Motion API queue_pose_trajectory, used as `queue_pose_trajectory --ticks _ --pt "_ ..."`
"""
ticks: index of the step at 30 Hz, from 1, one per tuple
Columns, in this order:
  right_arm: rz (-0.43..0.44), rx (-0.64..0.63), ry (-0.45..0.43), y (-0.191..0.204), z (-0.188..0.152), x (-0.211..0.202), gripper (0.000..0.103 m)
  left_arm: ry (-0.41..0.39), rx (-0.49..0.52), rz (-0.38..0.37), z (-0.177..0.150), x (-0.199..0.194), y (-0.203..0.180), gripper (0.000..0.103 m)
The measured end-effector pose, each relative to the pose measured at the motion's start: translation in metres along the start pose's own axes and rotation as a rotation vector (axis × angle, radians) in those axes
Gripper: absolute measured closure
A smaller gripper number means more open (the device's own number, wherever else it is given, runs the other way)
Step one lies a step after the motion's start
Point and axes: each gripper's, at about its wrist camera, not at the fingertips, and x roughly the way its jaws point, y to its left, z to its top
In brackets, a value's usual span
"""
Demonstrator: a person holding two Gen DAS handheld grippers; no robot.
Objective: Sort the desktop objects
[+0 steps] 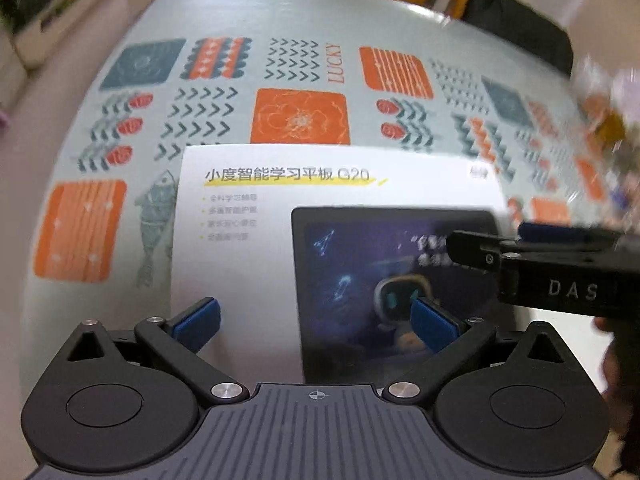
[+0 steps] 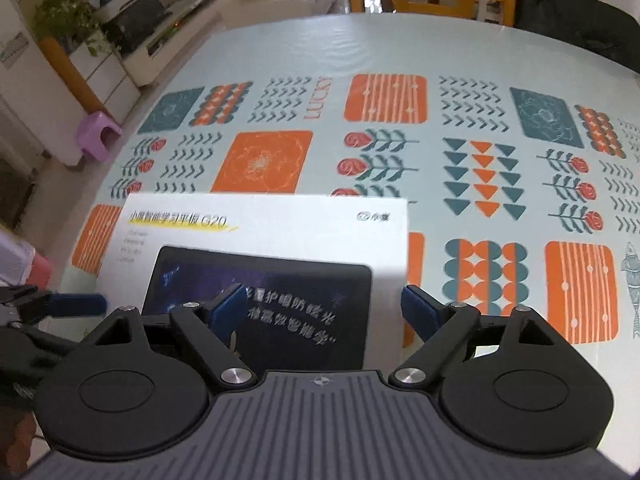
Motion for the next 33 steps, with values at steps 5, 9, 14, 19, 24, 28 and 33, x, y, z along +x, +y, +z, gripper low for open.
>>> queue_pose_trajectory --ticks 5,9,14,19,24,28,33 --pt "-0.073 -0.094 -0.01 0.019 -0.015 0.006 0.0 -0.015 0.073 0.075 -0.006 0.003 -0.015 0.0" --pt "-0.08 -0.109 -0.01 0.021 -0.016 0.007 0.0 -0.021 0.086 0.067 -0.007 0.003 -0.016 0.0" --pt "-0.086 -0.111 -0.009 0.022 -0.016 0.006 0.0 -0.032 0.091 0.065 -0.009 0.004 -0.015 0.0" --pt "-0.087 -0.102 -0.025 0.022 -0.019 0.006 0.0 -0.049 0.093 0.063 -0.011 0.003 -0.015 0.0" --pt "-0.092 -0.088 -0.043 0.021 -0.021 0.005 0.0 -0.081 0.097 0.061 -0.015 0.003 -0.013 0.0" --pt "-0.062 -0.044 -0.052 0.016 -0.019 0.001 0.0 -0.079 0.114 0.054 -0.016 0.002 -0.014 0.0" --pt "-0.034 0.074 -0.155 0.0 -0.026 -0.031 0.0 -0.05 0.087 0.031 -0.019 -0.007 -0.012 0.0"
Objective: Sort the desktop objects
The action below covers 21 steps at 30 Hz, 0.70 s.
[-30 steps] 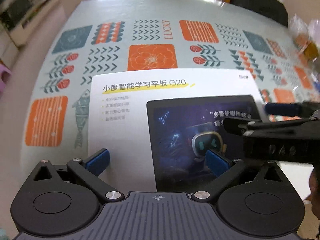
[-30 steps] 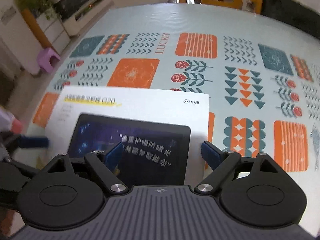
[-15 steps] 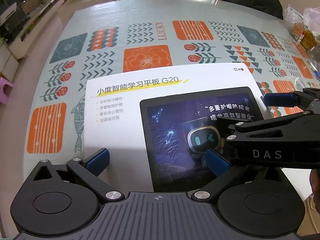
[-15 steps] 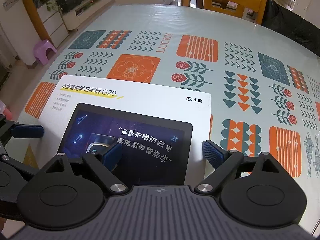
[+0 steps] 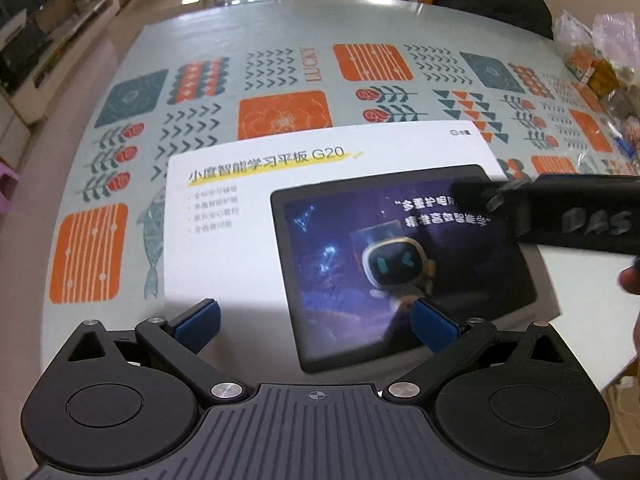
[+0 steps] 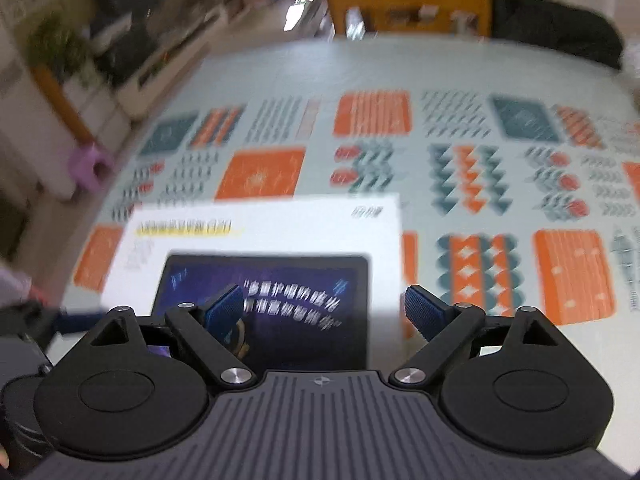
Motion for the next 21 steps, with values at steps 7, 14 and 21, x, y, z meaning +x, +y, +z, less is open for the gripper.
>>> queue_pose_trajectory --ticks 7,14,21 --pt "-0.012 0.004 -0.137 -0.019 -0.012 -0.048 0.0 -0.045 -0.03 0.035 0.0 -0.03 -0.008 0.0" --pt "-0.019 0.003 -0.302 -0.025 -0.02 -0.099 0.0 -0.072 -0.043 -0.046 0.002 -0.056 -0.026 0.0" --pt "-0.017 0.02 -0.383 -0.029 -0.027 -0.124 0.0 -0.075 -0.034 -0.046 -0.001 -0.075 -0.042 0.0"
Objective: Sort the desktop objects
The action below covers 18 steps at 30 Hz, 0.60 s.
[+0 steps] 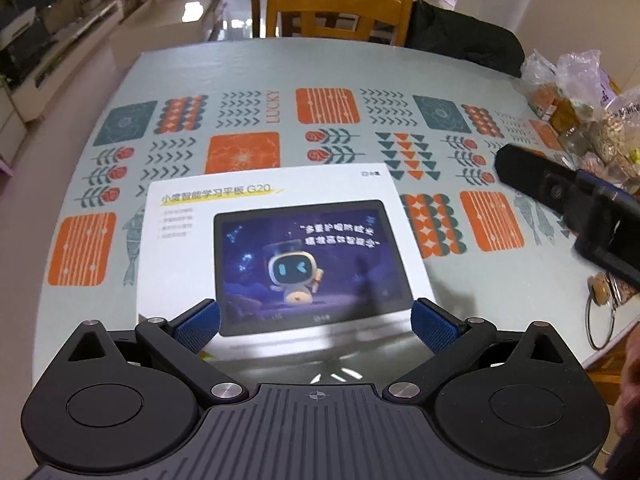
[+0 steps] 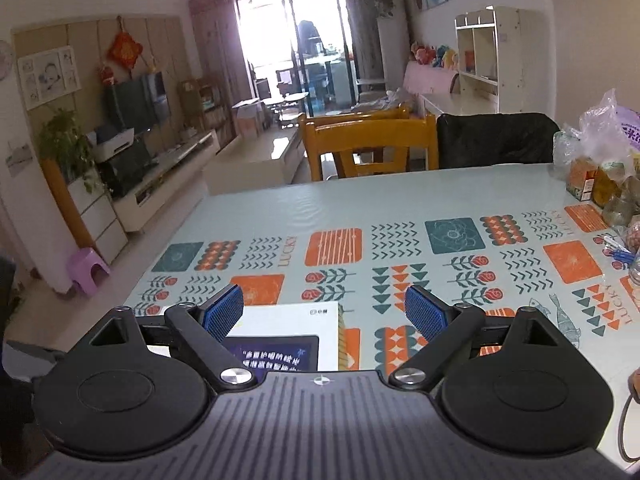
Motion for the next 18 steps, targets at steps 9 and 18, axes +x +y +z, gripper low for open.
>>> queue_pose_trajectory --ticks 9,18 --pt "0.001 0.055 0.053 -0.009 0.0 -0.015 0.0 0.015 0.034 0.146 -0.006 -0.028 -0.019 0.0" --pt "0.003 0.06 0.18 -0.007 -0.007 -0.035 0.0 0.03 0.0 0.235 -0.012 -0.041 -0.017 0.0"
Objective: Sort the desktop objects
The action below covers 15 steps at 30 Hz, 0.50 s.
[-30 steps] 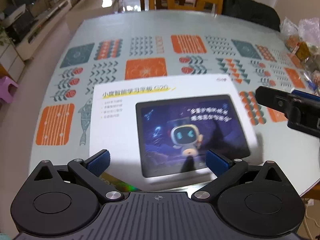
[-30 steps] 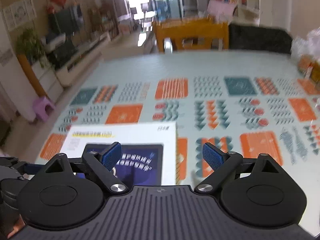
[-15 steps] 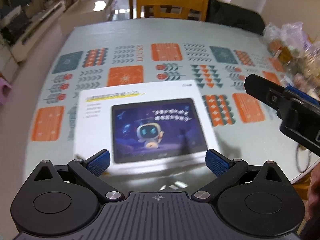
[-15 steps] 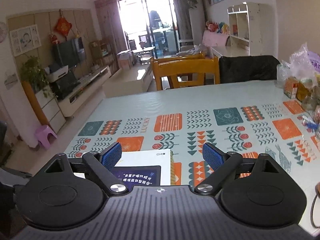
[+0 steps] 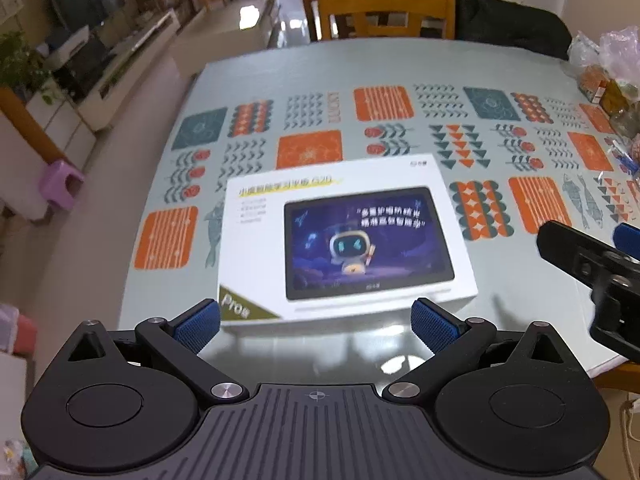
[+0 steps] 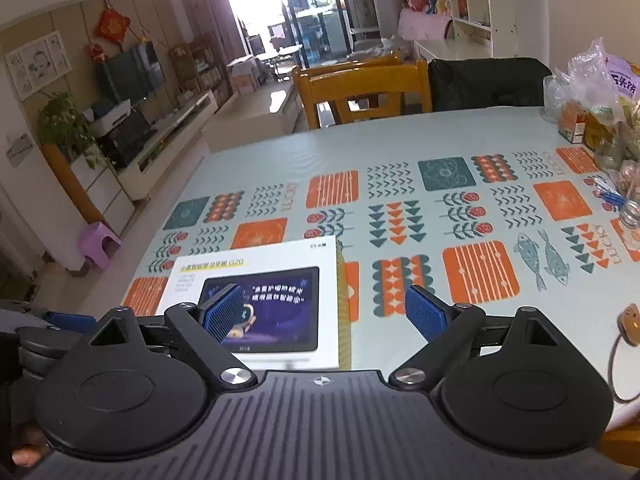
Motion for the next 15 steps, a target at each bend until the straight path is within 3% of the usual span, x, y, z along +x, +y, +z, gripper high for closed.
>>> queue_pose_trajectory --ticks 6,15 --pt "0.002 -0.036 0.047 0.017 -0.004 -0.013 0.0 0.061 -0.029 -0.019 -0.011 0.004 0.007 0.0" --pt "-0.005 -0.091 0.08 0.034 -0.006 -0.015 0.0 0.09 -0.106 -0.028 -0.024 -0.002 0.015 0.0"
